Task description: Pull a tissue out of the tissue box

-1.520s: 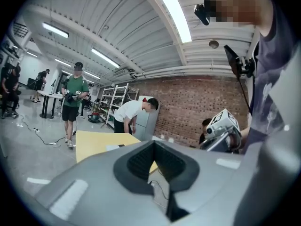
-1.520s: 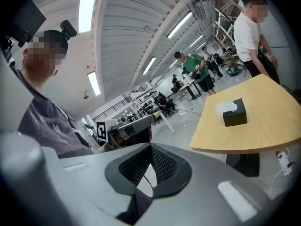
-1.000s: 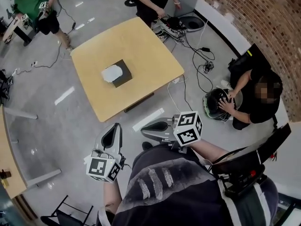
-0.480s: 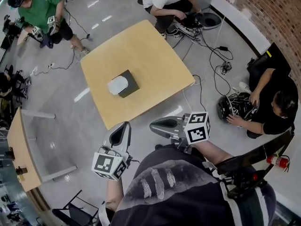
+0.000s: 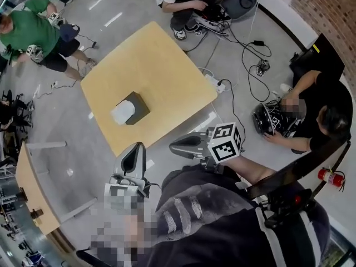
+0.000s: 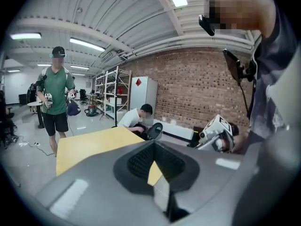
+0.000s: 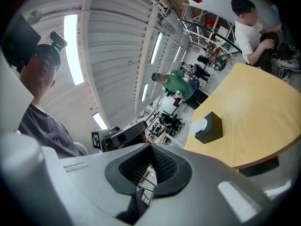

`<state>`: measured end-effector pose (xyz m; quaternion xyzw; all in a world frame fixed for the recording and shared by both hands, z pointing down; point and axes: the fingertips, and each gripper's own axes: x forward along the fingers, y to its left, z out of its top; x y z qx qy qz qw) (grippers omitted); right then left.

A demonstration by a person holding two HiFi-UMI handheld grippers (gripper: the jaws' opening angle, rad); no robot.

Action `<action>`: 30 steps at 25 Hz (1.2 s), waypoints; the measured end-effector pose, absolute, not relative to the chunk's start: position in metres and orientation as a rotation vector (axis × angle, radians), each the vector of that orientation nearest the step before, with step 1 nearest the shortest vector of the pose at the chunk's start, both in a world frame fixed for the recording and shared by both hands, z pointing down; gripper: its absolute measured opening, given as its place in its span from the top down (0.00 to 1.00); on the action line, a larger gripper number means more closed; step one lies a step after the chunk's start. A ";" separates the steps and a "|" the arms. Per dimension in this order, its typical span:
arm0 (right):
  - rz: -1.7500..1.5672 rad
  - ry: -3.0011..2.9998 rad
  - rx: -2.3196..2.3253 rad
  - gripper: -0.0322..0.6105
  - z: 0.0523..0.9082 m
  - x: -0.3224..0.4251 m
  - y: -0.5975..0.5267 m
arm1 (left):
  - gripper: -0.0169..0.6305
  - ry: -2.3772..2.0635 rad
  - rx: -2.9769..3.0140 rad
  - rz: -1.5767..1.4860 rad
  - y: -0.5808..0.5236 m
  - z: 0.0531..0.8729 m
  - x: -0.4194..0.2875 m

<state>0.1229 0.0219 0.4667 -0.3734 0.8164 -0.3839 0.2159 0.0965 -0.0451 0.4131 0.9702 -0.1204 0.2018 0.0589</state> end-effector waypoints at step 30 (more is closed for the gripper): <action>-1.055 2.422 -1.360 0.95 0.452 0.070 -0.116 | 0.97 -0.463 2.842 0.424 -0.228 0.439 0.020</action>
